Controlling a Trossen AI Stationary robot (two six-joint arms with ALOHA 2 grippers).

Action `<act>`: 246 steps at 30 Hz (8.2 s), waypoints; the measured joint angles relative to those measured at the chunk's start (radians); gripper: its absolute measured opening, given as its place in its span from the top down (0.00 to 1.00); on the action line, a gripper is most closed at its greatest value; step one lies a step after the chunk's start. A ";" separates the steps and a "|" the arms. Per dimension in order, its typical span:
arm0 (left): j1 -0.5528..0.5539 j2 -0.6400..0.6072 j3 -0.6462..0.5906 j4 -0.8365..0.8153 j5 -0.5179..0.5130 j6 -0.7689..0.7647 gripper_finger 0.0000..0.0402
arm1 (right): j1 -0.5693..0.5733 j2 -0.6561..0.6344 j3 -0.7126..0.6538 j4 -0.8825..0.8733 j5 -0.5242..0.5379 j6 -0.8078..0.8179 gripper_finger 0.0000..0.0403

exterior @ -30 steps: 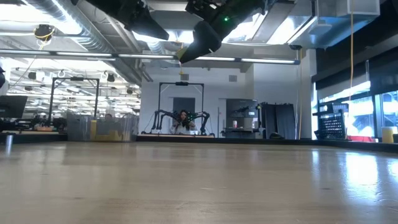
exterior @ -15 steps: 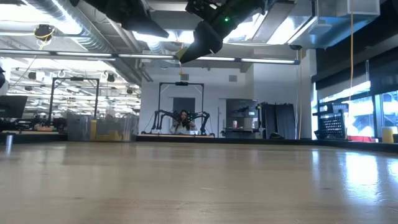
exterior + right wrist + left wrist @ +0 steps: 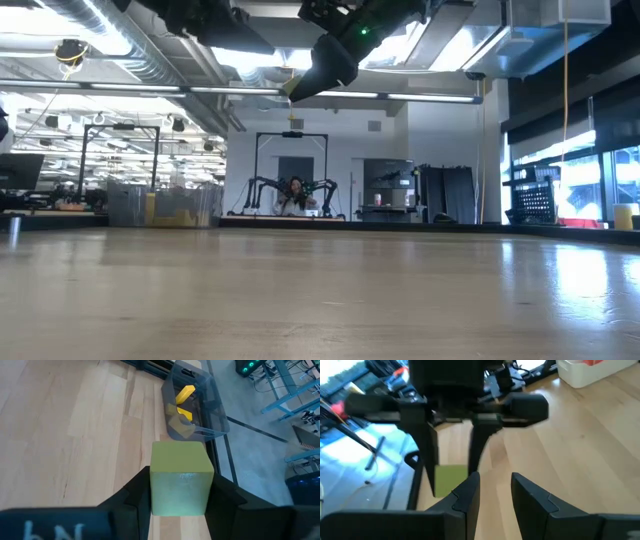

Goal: Sort & place blocks by color
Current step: Put the green block into the transparent bin

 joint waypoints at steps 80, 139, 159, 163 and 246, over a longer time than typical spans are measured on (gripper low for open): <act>-0.041 0.074 -0.001 0.011 -0.321 0.040 0.75 | -0.027 0.000 0.000 -0.010 -0.096 0.000 0.66; -0.106 0.073 -0.001 -0.022 -0.332 -0.216 0.75 | -0.014 0.348 0.004 -0.251 -0.288 0.396 0.61; -0.106 0.073 -0.001 -0.043 -0.376 -0.216 0.75 | -0.014 0.351 -0.001 -0.215 -0.288 0.395 0.58; -0.106 0.073 -0.001 -0.043 -0.376 -0.220 0.75 | -0.014 0.351 -0.001 -0.209 -0.288 0.392 0.58; -0.094 0.054 -0.174 -0.135 -0.165 -0.433 0.42 | -0.014 0.353 0.000 -0.111 -0.288 0.394 0.58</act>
